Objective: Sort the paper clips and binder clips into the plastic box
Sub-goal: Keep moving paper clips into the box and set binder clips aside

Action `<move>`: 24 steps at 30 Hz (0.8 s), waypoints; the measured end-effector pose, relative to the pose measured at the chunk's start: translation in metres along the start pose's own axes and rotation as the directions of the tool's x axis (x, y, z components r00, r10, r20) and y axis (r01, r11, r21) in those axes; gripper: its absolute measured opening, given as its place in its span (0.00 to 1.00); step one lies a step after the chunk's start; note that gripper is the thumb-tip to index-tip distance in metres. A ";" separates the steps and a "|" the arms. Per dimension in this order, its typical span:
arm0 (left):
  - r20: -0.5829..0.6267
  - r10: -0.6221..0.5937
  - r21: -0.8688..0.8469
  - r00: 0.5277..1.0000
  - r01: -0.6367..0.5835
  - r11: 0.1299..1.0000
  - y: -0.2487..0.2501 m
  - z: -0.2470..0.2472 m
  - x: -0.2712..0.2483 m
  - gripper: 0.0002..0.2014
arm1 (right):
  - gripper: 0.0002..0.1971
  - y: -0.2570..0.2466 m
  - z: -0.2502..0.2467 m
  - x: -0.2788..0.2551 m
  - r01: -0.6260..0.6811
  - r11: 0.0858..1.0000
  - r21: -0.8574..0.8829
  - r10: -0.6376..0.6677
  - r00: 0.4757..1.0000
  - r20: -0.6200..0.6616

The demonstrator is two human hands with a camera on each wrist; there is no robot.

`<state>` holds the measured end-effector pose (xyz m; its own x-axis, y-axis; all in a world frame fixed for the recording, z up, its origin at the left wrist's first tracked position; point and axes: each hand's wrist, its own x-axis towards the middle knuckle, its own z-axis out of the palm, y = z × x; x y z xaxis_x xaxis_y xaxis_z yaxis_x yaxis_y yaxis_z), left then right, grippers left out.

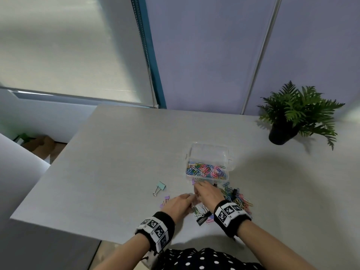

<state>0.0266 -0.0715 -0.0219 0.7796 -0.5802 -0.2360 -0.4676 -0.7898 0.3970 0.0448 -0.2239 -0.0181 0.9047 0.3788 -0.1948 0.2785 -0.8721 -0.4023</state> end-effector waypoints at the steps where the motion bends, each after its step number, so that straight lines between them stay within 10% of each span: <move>1: 0.007 0.004 0.005 1.000 -0.004 1.000 0.003 0.002 0.002 0.11 | 0.07 0.003 0.000 -0.002 -0.001 1.000 0.005 0.001 1.000 -0.006; 12: 0.070 -0.061 -0.007 0.996 0.062 0.998 -0.003 -0.002 0.006 0.07 | 0.09 0.012 0.001 -0.003 0.009 1.000 -0.020 -0.007 0.996 0.086; 24: -0.055 -0.394 -0.501 0.917 0.316 0.806 -0.036 -0.027 -0.008 0.20 | 0.05 0.027 -0.007 -0.011 -0.019 0.963 0.270 0.031 0.999 -0.039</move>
<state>0.0478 -0.0333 -0.0106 0.9225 -0.2099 -0.3238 0.0784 -0.7198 0.6898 0.0444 -0.2542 -0.0206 0.9249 0.3391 -0.1721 0.1635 -0.7632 -0.6251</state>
